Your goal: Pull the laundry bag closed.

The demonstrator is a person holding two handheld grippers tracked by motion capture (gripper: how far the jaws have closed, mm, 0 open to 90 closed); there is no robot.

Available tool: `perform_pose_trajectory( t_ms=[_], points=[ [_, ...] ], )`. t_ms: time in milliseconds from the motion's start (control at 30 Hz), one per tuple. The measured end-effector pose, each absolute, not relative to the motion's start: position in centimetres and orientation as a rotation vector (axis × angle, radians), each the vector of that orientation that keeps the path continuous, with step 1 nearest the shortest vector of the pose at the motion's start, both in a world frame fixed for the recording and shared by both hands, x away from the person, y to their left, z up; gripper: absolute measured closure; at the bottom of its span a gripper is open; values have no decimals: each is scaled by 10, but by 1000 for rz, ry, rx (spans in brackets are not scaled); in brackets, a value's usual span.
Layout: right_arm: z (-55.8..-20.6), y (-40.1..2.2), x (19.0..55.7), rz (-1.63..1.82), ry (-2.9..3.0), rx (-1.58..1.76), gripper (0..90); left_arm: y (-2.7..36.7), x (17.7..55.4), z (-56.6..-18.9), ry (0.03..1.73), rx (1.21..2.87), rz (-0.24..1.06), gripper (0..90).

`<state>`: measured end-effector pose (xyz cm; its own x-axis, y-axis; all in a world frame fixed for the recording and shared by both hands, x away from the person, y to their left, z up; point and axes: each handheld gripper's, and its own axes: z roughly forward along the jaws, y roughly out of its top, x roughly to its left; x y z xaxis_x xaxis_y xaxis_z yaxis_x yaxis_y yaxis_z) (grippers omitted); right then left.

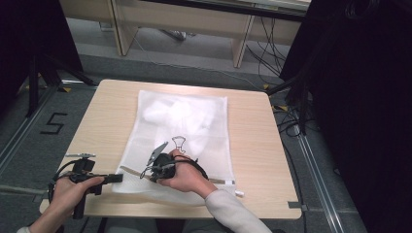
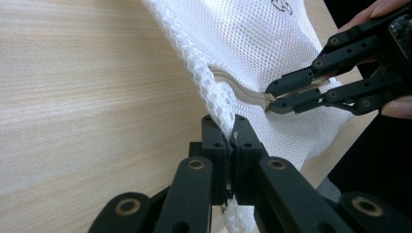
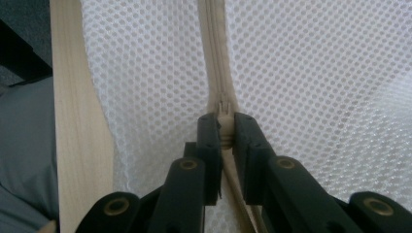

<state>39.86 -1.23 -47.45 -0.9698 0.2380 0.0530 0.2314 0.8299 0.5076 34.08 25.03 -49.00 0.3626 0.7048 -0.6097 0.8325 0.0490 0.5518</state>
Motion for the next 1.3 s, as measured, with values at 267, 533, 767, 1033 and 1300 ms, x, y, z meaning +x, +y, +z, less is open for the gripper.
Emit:
perform_pose_trajectory(
  t_ms=[267, 533, 767, 1033, 1300],
  points=[
    [-473, -18, 398, 844, 2985, 396, 828, 252, 341, -490, 1372, 1696, -190, 862],
    [-470, -20, 398, 860, 2989, 399, 828, 252, 341, -491, 1374, 1693, -195, 862],
    [-470, -26, 399, 863, 2984, 409, 828, 251, 341, -491, 1389, 1687, -172, 861],
    [-468, -29, 399, 857, 2983, 422, 828, 252, 341, -492, 1386, 1699, -172, 861],
    [-466, -32, 400, 865, 2971, 380, 828, 253, 341, -492, 1378, 1715, -174, 861]
  ],
)
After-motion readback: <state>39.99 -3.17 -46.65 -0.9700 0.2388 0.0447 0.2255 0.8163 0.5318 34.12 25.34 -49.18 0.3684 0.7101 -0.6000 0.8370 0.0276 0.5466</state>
